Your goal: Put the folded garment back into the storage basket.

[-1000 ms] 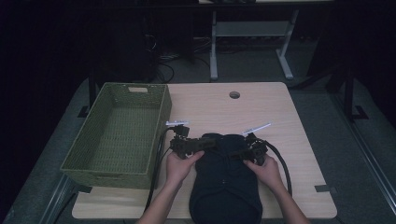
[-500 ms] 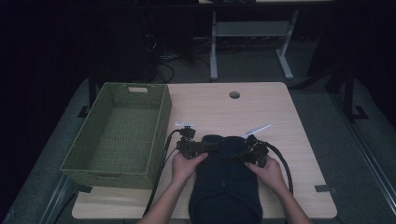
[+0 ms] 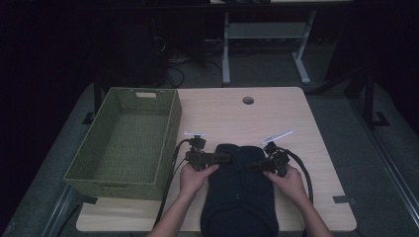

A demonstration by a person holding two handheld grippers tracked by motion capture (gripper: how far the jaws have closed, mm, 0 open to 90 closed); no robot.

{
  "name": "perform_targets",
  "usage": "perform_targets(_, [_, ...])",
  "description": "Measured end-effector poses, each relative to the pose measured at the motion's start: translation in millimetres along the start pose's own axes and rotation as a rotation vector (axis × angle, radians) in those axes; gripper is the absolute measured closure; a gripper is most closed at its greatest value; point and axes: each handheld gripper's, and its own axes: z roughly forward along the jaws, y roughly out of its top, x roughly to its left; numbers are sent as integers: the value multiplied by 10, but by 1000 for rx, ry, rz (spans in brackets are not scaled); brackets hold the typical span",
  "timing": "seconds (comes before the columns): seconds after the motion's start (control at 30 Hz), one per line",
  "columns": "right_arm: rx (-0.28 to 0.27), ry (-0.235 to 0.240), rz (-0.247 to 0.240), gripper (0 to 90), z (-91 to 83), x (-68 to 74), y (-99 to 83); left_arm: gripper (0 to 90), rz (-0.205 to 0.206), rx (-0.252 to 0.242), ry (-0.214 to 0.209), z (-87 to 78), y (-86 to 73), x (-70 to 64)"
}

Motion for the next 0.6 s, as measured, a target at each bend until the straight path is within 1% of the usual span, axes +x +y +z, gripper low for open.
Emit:
perform_targets(0.03, [7,-5,-5,885,27,-2,-7,589,3,-17,-11,-34,29,-21])
perform_targets(0.07, [7,-5,-5,885,27,-2,-7,589,3,-17,-11,-34,29,-21])
perform_targets(0.1, [-3,0,0,893,47,1,-20,589,7,-54,-29,-82,87,-60])
perform_targets(0.13, [-7,4,3,893,52,-4,-24,589,7,-54,-29,-82,87,-60])
perform_targets(0.17, [-8,10,5,893,50,-11,-27,590,16,-63,-35,-93,133,-86])
perform_targets(0.23, [-8,15,13,893,47,-17,-30,607,15,-47,-49,-66,157,-88])
perform_targets(0.27, [-8,15,13,893,47,-17,-30,617,15,-47,-49,-66,157,-88])
perform_targets(0.3, [-8,16,13,893,47,-16,-28,626,8,-46,-58,-39,155,-77])
perform_targets(0.37, [-6,16,12,893,46,-18,-28,638,11,-41,-54,-24,151,-71])
perform_targets(0.4, [-7,20,13,893,47,-25,-29,656,2,-27,-44,8,142,-43])
perform_targets(0.47, [-6,20,12,893,46,-26,-28,656,-5,-26,-40,24,137,-21])
perform_targets(0.5, [-7,17,10,892,45,-25,-30,663,-14,-5,-37,65,112,26])
perform_targets(0.53, [-7,17,9,892,44,-25,-31,676,-16,6,-43,84,93,41])
perform_targets(0.57, [-7,17,9,892,44,-25,-31,698,-16,6,-43,84,93,41])
perform_targets(0.6, [-6,19,10,886,36,-22,-30,713,-18,30,-37,118,55,50])
